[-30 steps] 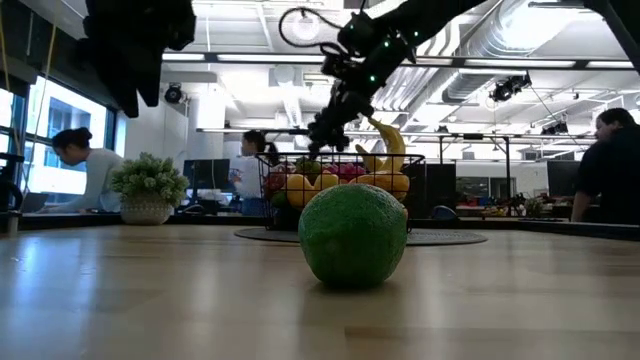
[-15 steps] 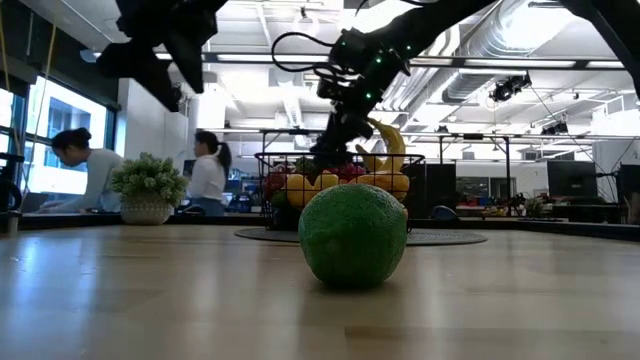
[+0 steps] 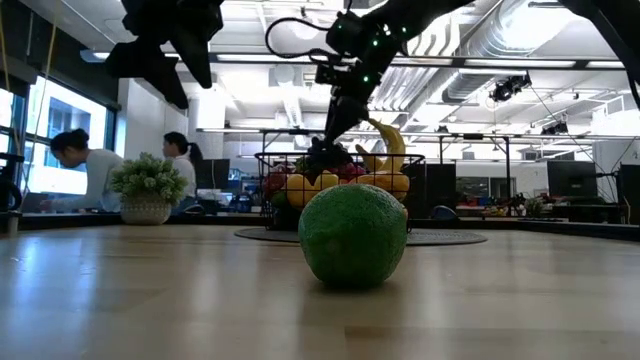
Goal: Build produce basket
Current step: Put the lime into the wire basket
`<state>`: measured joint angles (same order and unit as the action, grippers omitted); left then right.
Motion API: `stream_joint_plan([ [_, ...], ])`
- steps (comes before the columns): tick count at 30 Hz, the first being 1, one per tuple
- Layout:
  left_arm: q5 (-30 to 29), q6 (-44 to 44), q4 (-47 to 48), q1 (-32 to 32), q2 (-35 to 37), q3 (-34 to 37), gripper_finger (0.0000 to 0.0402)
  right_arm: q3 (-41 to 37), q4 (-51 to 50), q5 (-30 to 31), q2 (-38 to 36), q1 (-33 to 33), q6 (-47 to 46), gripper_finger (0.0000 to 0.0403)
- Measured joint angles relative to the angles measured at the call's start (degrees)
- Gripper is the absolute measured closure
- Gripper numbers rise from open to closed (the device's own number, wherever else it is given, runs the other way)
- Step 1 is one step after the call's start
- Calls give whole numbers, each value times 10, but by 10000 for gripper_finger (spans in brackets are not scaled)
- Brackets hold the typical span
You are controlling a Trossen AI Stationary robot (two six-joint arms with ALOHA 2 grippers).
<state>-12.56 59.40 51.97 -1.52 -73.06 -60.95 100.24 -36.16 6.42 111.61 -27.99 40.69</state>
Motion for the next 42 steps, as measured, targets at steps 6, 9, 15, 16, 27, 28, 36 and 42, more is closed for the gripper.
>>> stream_joint_plan([
  [6, 0, 0, 0, 0, 0, 0, 174, 66, -99, -6, 0, 0, -42, 226],
  [9, 6, 0, 1, 0, 0, 0, 174, 108, -137, -10, 0, 0, -78, 226],
  [15, 55, -13, 6, 0, 0, 0, 174, 180, -232, -51, -1, 8, -194, 226],
  [16, 65, -19, 6, -1, 0, 0, 174, 189, -250, -64, -1, 11, -218, 226],
  [27, 97, -129, 12, -36, 0, 0, 174, 208, -391, -142, 0, 76, -415, 226],
  [28, 106, -139, 14, -38, 0, 0, 174, 208, -403, -142, -1, 85, -428, 226],
  [36, 122, -176, 65, -76, 0, 0, 174, 208, -430, -142, -1, 172, -512, 226],
  [42, 103, -176, 105, -125, 0, 0, 174, 208, -429, -142, 0, 244, -525, 226],
])
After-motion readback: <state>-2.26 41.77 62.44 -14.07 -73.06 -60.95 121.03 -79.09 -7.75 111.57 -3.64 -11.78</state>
